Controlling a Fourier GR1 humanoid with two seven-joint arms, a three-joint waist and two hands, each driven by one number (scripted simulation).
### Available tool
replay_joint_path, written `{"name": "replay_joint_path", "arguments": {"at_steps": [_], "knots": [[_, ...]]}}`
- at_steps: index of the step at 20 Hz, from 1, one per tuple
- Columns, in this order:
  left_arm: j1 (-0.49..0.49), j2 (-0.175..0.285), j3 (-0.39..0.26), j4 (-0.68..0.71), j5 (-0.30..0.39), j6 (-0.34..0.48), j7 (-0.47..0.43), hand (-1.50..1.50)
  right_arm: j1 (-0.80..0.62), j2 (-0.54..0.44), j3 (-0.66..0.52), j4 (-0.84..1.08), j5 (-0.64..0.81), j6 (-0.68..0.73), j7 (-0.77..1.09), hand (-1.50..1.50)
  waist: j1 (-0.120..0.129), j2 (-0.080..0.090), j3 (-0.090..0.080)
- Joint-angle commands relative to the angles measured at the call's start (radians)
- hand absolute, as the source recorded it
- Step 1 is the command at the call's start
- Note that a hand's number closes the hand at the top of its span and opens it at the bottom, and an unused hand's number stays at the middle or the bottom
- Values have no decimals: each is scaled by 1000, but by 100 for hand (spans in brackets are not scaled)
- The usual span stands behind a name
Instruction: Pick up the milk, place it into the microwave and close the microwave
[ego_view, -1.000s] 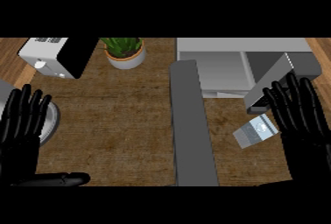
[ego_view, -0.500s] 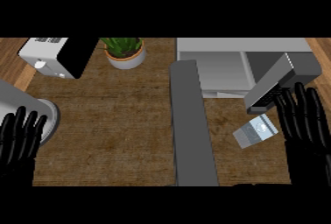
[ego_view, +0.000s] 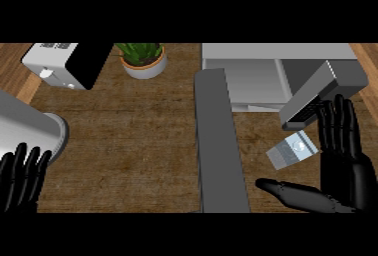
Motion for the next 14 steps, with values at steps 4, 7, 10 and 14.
{"name": "replay_joint_path", "arguments": {"at_steps": [4,7,10,14], "knots": [[104,3,6,-82,25,-37,-11,-150,27,-36,-93,67,-46,23,-51,-150,-2,0,0],[97,-7,1,0,1,-62,-100,-150,-55,-13,-105,178,-28,-12,-69,-150,0,0,0],[117,-8,10,-11,22,-73,-88,-150,35,-16,-114,205,-26,4,-182,-150,-2,0,0],[106,-15,-8,-117,23,-37,19,-150,-23,-93,-209,352,-57,54,-235,-150,-2,1,1]]}}
